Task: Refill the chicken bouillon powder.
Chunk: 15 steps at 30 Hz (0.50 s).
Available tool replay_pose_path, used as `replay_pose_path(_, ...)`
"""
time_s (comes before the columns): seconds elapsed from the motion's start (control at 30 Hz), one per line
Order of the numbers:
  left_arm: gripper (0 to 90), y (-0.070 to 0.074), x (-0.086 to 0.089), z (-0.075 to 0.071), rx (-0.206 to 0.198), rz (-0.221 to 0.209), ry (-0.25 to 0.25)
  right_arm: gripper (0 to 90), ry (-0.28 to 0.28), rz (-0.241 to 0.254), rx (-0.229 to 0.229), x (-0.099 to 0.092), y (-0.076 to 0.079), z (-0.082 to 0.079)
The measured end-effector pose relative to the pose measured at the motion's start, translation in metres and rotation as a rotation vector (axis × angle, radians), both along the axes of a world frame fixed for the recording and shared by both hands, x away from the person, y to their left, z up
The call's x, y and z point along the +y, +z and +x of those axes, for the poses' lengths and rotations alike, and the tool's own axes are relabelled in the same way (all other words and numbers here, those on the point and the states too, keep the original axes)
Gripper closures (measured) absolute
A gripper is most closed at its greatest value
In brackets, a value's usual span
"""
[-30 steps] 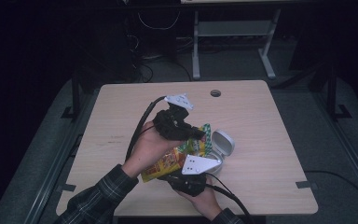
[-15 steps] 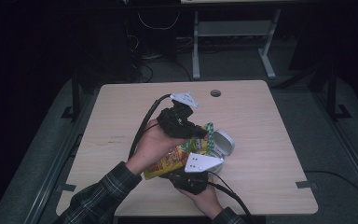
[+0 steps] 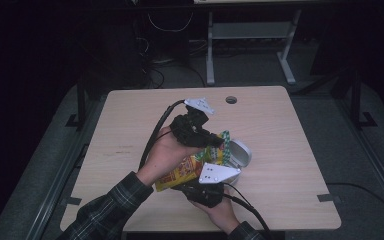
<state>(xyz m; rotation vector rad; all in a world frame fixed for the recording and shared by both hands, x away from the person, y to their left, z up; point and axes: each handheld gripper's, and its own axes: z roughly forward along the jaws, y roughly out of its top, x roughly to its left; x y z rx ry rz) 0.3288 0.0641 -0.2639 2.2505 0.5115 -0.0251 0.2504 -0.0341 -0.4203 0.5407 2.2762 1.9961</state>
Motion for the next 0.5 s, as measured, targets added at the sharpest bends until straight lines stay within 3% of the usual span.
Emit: replay_pose_path(0.5,88.6,-0.0014,-0.0052,0.0049,0.017,0.021,0.007,90.0,0.001,0.014,0.011,-0.0015,-0.0013,0.0033)
